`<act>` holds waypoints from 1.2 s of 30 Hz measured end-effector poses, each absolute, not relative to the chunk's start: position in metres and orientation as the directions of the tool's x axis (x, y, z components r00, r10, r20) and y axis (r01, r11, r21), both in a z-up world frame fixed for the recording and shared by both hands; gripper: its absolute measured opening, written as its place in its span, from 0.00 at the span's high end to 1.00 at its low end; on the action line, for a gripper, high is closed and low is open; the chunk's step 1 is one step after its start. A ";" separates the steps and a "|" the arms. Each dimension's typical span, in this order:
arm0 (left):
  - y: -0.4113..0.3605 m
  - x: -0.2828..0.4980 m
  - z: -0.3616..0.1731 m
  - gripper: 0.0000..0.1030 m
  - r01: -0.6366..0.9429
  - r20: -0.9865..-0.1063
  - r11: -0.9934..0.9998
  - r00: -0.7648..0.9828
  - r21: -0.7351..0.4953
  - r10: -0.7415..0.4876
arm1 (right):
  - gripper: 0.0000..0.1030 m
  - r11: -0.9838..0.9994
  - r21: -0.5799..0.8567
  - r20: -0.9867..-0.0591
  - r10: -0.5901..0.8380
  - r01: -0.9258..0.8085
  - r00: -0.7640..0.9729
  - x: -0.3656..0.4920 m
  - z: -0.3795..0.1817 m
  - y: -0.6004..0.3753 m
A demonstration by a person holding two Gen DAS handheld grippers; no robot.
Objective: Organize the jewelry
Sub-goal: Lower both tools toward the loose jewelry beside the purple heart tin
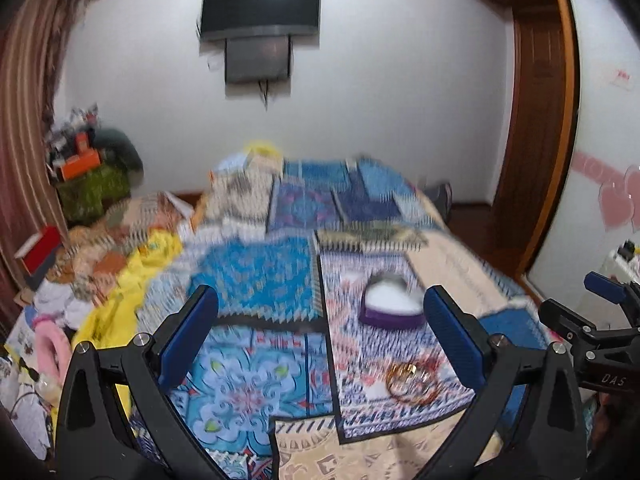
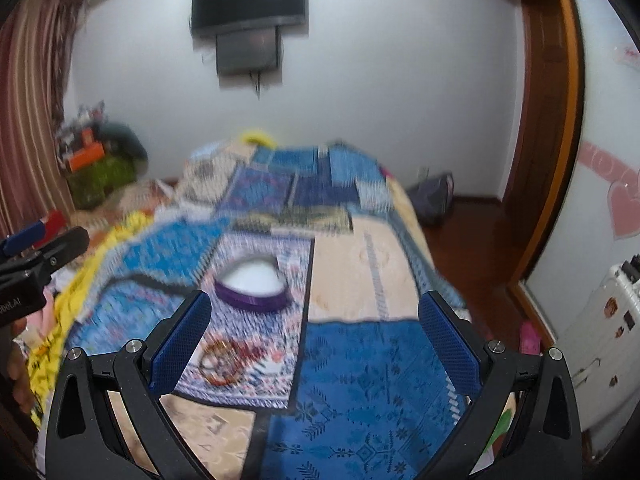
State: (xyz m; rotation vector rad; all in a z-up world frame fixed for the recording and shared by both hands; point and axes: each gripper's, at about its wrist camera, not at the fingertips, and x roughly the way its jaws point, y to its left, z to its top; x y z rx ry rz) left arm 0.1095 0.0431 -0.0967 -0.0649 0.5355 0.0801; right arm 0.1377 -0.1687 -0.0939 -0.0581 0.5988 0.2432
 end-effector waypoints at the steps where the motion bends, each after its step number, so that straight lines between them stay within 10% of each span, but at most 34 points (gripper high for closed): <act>1: 0.046 0.117 -0.107 0.00 -0.091 -0.544 0.995 0.837 -0.050 0.049 | 0.00 0.969 0.020 -0.589 0.212 -0.248 0.780 0.142 -0.102 -0.169; 9: 0.050 0.155 -0.176 0.14 -0.066 -0.711 0.994 0.703 -0.092 -0.019 | 0.01 0.954 0.049 -0.715 0.242 -0.297 0.656 0.168 -0.142 -0.165; 18: 0.040 0.168 -0.211 0.27 -0.017 -0.765 0.989 0.636 -0.147 -0.102 | 0.28 0.910 0.107 -0.760 0.335 -0.401 0.557 0.186 -0.158 -0.153; 24: 0.034 0.173 -0.217 0.56 0.043 -0.776 0.968 0.589 -0.247 -0.224 | 0.50 0.875 0.148 -0.785 0.387 -0.461 0.483 0.195 -0.169 -0.140; 36: 0.006 0.178 -0.220 0.91 0.140 -0.788 0.958 0.546 -0.249 -0.285 | 0.52 0.876 0.158 -0.785 0.391 -0.455 0.480 0.196 -0.169 -0.145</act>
